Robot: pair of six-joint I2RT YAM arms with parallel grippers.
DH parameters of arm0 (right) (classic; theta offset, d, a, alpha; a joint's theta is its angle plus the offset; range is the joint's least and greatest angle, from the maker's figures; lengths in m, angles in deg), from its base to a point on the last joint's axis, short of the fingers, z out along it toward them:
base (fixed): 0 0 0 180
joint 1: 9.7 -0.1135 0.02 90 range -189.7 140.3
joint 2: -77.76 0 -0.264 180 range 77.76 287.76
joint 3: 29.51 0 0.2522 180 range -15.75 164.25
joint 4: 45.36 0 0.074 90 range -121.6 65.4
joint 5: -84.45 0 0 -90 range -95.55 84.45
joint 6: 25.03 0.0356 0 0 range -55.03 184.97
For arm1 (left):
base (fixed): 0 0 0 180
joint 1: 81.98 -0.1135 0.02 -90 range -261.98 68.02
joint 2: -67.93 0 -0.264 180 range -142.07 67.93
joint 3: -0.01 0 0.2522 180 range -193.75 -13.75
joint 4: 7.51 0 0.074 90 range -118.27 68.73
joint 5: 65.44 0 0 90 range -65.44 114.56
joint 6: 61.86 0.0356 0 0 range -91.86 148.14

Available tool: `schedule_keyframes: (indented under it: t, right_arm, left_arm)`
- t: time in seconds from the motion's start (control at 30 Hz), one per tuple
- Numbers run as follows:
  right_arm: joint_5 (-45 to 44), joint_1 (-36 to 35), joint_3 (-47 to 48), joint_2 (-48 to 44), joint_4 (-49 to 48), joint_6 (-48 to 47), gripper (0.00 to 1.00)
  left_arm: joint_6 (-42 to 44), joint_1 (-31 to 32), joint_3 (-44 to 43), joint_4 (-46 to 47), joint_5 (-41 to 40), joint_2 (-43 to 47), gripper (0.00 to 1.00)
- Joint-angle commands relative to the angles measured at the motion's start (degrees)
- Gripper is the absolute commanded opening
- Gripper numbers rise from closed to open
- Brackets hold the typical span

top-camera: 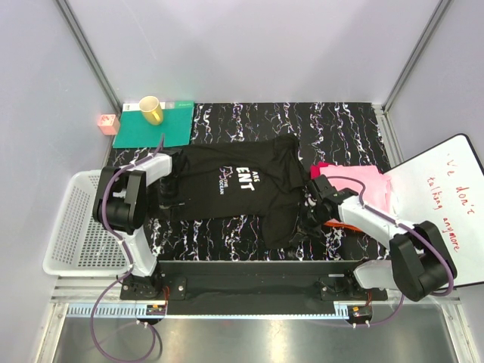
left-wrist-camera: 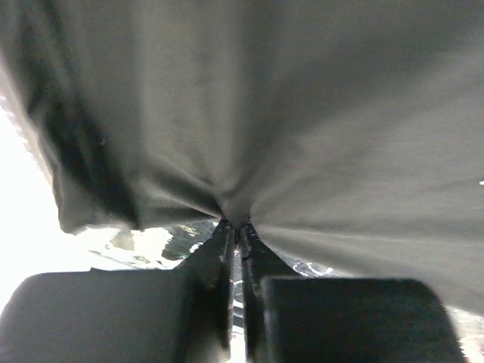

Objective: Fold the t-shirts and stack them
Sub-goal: Fold the tshirt

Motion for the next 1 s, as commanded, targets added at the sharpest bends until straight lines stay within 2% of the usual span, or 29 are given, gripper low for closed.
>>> schedule_keyframes:
  t: [0.0,0.23,0.47,0.7,0.97]
  right_arm:
    - [-1.61,-0.63,4.99,-0.56,1.12,-1.83,0.11]
    - [-6.27,-0.55,10.61,-0.56,5.17,-4.29,0.1]
    - [-9.34,-0.55,15.89,0.93,7.01,-6.23,0.08]
    - [-16.02,-0.02,27.31,3.39,10.44,-11.23,0.07]
    - [-19.46,3.23,40.75,14.99,11.06,-18.27,0.07]
  left_arm:
    - [0.66,-0.58,-0.96,3.29,-2.75,-2.3,0.0]
    - [2.76,-0.58,-2.98,2.59,-0.56,3.23,0.0]
    - [3.56,-0.58,-8.34,0.3,-0.81,3.41,0.0]
    - [3.03,-0.58,-21.78,-6.29,-5.21,0.87,0.0]
    - [3.47,-0.93,-39.25,-11.99,-8.01,-8.96,0.0]
